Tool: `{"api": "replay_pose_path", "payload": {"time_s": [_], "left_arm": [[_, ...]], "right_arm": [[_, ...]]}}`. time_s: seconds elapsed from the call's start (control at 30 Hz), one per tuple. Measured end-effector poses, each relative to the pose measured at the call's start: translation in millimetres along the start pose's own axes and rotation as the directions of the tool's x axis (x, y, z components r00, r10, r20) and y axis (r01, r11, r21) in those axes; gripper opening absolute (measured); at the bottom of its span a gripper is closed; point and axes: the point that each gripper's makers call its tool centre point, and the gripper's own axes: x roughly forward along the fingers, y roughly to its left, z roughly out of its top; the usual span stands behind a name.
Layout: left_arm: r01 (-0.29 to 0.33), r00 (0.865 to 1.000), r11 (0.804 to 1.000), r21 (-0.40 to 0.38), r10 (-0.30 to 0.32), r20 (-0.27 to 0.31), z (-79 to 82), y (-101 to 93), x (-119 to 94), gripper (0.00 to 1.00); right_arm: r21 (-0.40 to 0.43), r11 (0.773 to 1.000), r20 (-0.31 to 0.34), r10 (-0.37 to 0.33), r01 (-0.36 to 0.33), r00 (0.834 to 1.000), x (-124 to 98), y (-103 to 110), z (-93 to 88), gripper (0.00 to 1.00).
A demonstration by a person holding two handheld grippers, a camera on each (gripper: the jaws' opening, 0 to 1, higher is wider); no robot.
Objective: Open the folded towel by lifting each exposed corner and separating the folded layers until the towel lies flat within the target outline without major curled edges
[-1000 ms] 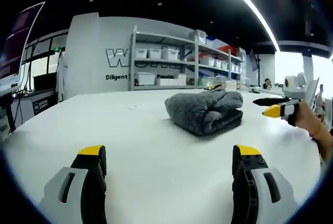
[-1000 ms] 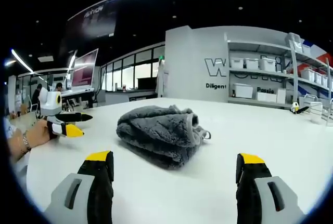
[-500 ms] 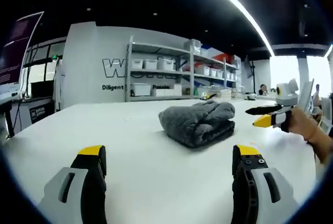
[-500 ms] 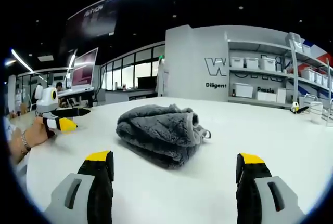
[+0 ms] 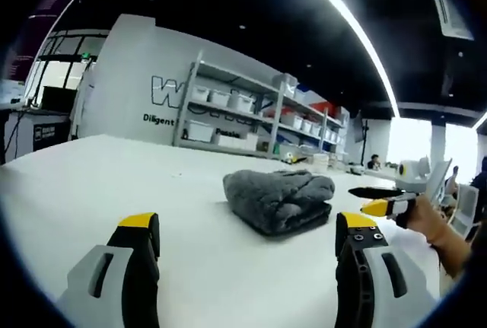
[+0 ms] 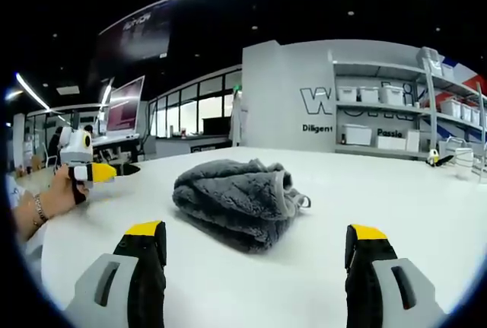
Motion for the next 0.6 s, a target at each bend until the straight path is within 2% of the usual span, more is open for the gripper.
{"api": "replay_pose_path", "payload": {"time_s": [0.07, 0.13, 0.2, 0.27, 0.4, 0.53, 0.6], "left_arm": [[0.001, 1.000, 0.999, 0.046, 0.000, -0.017, 6.1, -5.6, 5, 0.94], [-0.001, 1.000, 0.999, 0.049, 0.001, -0.012, 16.7, -11.4, 11, 0.95], [0.034, 0.999, 0.998, 0.051, -0.034, 0.004, 30.1, -24.4, 18, 0.95], [0.041, 0.999, 0.996, 0.074, -0.041, -0.005, 36.4, -31.3, 26, 0.95], [0.041, 0.998, 0.990, 0.134, -0.035, -0.044, 39.2, -41.8, 42, 0.95], [0.067, 0.996, 0.987, 0.144, -0.059, -0.061, 42.1, -60.8, 61, 0.95], [0.063, 0.996, 0.984, 0.168, -0.050, -0.077, 42.9, -65.4, 71, 0.95]], "right_arm": [[-0.001, 1.000, 0.000, -0.001, 0.001, 1.000, -1, 0, 0.0, 1.00], [0.004, 1.000, -0.001, -0.002, 0.002, 1.000, 0, -1, -0.9, 1.00], [0.015, 1.000, 0.001, 0.001, -0.001, 1.000, 1, -2, -0.9, 1.00], [0.018, 1.000, 0.006, 0.003, -0.003, 1.000, 2, -3, 0.2, 1.00], [0.017, 1.000, 0.010, 0.007, -0.007, 1.000, 3, -2, 1.7, 1.00], [0.022, 1.000, 0.017, 0.010, -0.010, 1.000, 5, -4, 4.0, 1.00], [0.024, 1.000, 0.020, 0.011, -0.011, 1.000, 5, -5, 4.8, 1.00]]}}
